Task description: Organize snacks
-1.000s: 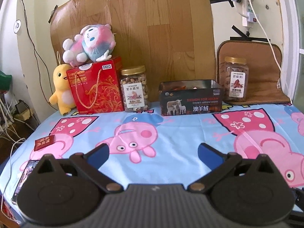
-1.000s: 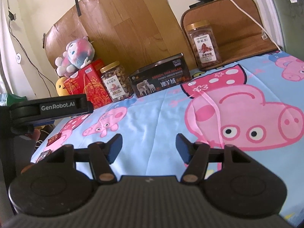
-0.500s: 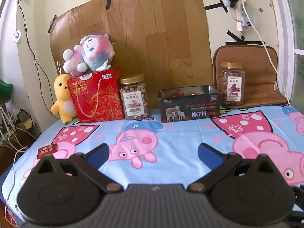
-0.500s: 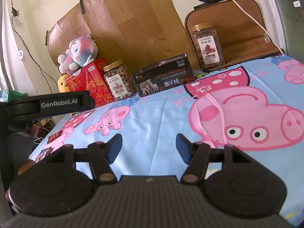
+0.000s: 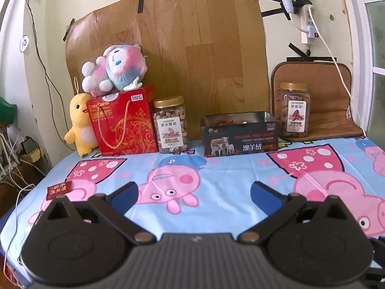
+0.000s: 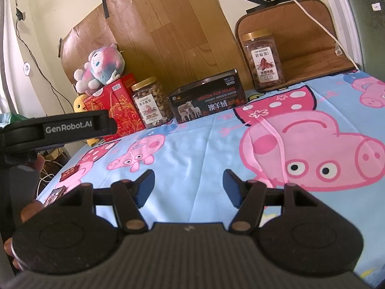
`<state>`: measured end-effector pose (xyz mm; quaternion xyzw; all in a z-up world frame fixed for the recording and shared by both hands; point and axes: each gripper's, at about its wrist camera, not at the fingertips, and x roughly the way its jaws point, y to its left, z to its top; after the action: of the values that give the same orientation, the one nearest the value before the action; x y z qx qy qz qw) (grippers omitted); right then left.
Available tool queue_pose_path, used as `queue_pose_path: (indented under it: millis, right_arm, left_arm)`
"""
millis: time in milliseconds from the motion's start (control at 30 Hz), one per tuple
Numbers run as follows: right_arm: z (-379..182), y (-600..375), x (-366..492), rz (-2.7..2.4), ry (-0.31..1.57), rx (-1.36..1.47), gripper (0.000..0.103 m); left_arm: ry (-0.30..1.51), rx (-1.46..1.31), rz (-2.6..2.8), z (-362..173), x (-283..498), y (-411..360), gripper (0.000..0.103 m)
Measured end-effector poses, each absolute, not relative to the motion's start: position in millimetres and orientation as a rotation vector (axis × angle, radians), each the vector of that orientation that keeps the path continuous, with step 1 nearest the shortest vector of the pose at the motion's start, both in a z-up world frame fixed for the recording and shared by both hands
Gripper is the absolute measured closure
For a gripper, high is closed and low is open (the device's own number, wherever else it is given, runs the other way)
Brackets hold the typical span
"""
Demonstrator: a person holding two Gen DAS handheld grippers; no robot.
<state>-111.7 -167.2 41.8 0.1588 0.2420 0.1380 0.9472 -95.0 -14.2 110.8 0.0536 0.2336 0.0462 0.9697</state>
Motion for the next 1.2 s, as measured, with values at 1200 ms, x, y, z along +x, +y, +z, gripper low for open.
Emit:
queue_pose_path:
  millis: [1200]
  right_arm:
    - [43.0,-164.3,-116.3,0.262,0.472,0.304,0.037]
  left_arm:
    - [0.612,0.061,0.08,86.0,-82.2,-3.8,0.0]
